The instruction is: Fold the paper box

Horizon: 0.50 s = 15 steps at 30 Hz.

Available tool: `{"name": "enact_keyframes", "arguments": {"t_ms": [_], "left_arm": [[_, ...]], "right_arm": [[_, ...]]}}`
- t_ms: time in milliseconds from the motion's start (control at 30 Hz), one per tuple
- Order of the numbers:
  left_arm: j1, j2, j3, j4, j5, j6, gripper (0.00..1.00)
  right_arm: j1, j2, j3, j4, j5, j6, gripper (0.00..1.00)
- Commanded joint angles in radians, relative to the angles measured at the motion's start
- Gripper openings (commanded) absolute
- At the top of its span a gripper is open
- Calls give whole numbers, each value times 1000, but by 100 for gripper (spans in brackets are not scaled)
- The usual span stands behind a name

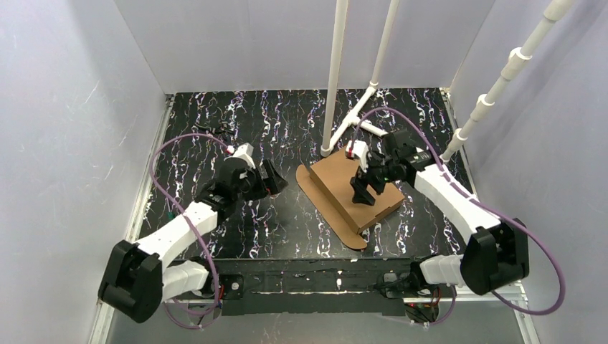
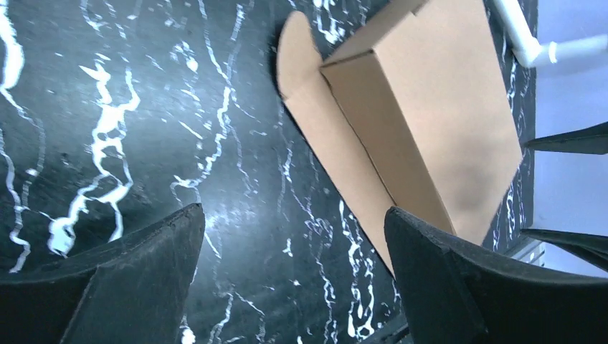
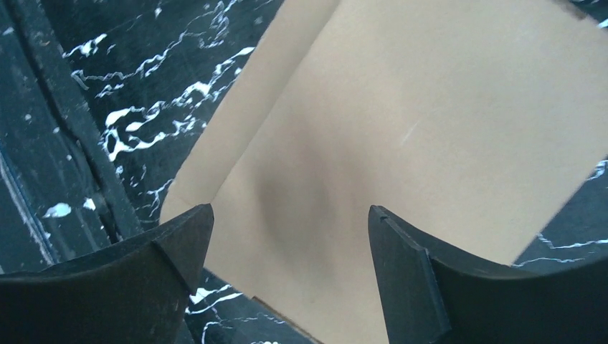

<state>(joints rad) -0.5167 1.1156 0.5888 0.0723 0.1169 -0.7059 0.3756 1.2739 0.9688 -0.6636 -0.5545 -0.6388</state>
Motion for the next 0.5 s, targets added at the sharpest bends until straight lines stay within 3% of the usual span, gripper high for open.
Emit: {"name": "enact_keyframes", "arguments": {"t_ms": [0,233,467], "left_arm": [[90,106,56,41,167,130,95],[117,395,180,113,282,256,88],[119,617,318,145,342,285,75]], "right_arm": [[6,82,142,27,62,70,89],[-39,96,140,54,-19,107,91],[-70,90,105,77,-56,113,92]]}}
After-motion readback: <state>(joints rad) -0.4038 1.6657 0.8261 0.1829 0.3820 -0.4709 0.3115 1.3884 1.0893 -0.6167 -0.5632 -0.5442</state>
